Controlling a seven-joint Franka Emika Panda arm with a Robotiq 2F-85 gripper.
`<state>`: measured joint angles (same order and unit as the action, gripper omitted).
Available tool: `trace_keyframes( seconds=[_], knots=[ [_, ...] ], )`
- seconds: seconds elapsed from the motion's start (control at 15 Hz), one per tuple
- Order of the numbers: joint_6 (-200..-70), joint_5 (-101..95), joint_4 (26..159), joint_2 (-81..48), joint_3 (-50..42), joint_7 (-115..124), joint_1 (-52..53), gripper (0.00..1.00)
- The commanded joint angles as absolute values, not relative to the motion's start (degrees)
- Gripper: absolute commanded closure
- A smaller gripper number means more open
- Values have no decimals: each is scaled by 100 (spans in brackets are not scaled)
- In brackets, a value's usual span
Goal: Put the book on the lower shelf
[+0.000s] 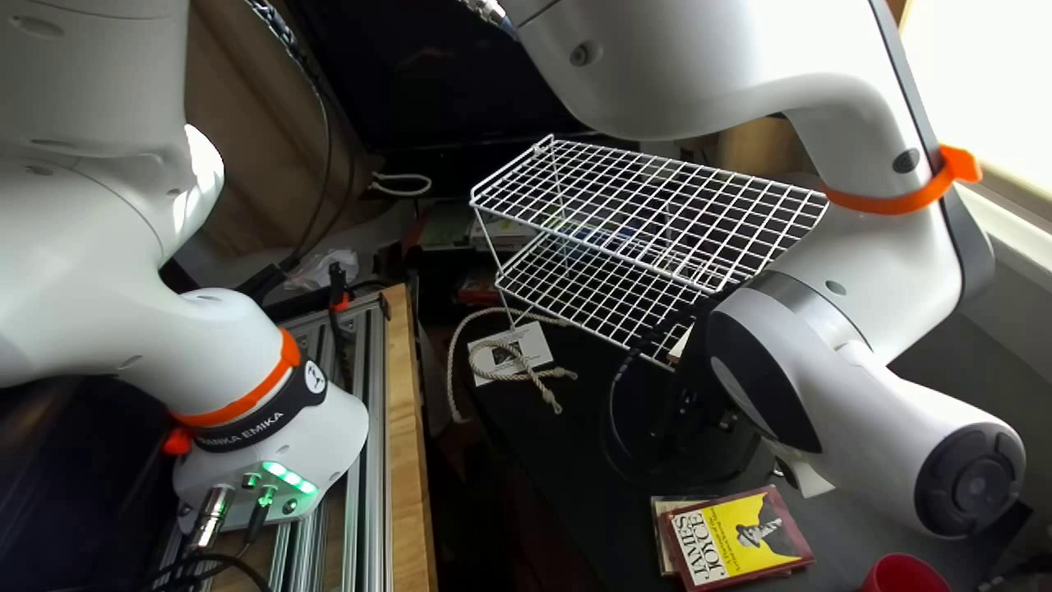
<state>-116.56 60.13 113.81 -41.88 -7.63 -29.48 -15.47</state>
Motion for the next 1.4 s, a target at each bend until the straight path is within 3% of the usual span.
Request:
trace_keyframes(
  seconds=[0.0, 0.13, 0.2, 0.8, 1.33],
  knots=[
    [-11652, 5784, 11393, -4155, -782, -2496, -1518, 18],
    [-11658, 5647, 11449, -4120, -799, -2247, -1483, 3],
    [-11722, 5595, 11501, -4085, -815, -2123, -1460, 0],
    [-11795, 3993, 12247, -3251, -1097, -1979, -1516, 0],
    [-11692, 3309, 13423, -1168, -1355, -1870, -1731, 0]
  ],
)
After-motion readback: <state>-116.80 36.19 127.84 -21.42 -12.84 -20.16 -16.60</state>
